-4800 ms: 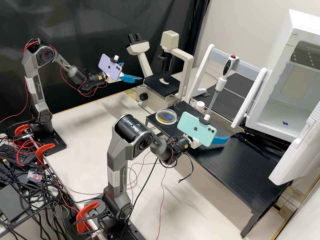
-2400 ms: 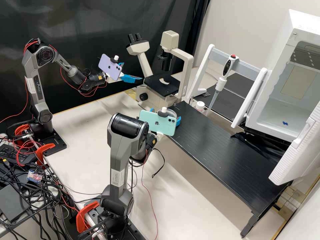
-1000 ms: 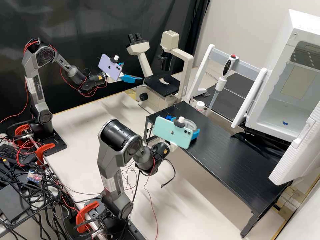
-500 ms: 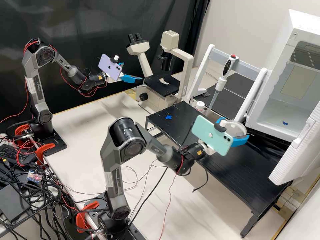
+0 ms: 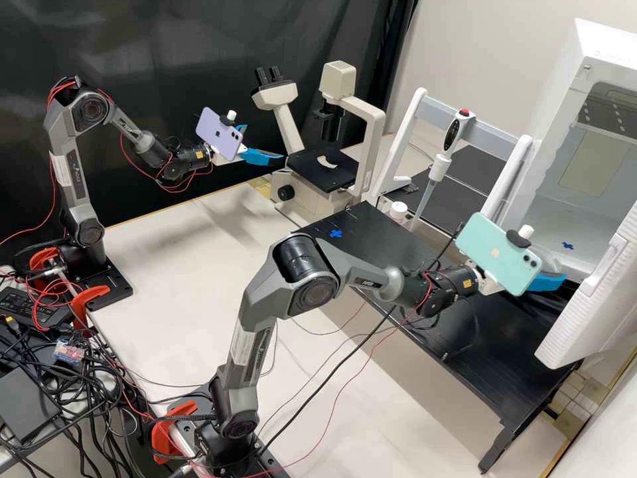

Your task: Move the petri dish to the incubator

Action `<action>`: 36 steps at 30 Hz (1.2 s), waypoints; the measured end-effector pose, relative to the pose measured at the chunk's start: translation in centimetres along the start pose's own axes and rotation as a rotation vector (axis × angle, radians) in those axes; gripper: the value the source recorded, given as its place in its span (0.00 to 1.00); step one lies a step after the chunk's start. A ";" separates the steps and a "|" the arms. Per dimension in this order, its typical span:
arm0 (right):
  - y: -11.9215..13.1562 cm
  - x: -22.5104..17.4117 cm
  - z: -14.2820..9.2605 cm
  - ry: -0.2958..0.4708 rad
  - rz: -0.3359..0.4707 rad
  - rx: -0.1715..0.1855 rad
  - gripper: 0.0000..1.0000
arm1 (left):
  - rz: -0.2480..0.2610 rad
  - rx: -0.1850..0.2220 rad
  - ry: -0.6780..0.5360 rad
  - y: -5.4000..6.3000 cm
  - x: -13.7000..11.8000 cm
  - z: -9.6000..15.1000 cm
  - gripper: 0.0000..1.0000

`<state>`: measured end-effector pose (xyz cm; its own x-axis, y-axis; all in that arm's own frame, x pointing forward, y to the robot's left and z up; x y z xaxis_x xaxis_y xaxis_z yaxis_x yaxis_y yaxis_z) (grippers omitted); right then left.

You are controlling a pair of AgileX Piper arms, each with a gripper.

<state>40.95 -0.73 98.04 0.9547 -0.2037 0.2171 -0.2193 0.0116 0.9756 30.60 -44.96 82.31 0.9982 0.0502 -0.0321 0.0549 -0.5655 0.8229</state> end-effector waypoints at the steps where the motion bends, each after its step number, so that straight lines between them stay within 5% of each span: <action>1: 0.2 0.5 -0.1 -0.009 0.006 0.006 0.00 | 0.000 0.000 0.000 0.0 0.0 0.0 1.00; 6: 0.8 3.6 -1.1 -0.044 0.022 0.015 0.00 | 0.000 0.000 0.000 0.0 0.0 0.0 1.00; 14: -1.1 7.4 -2.6 -0.084 -0.007 -0.046 0.00 | 0.000 0.000 0.000 0.0 0.0 0.0 1.00; 21: -2.3 9.5 -2.5 -0.127 -0.021 -0.028 0.00 | 0.000 0.000 0.000 0.0 0.0 0.0 1.00; 23: -2.5 10.2 -2.7 -0.131 -0.014 -0.065 0.00 | 0.000 0.000 0.000 0.0 0.0 0.0 1.00; 36: -4.1 12.9 -3.1 -0.152 -0.029 -0.064 0.00 | 0.000 0.000 0.000 0.0 0.0 0.0 1.00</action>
<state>54.81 -0.41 96.94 0.9179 -0.3504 0.1862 -0.1746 0.0649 0.9825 30.60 -44.96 82.31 0.9982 0.0502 -0.0321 0.0549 -0.5655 0.8229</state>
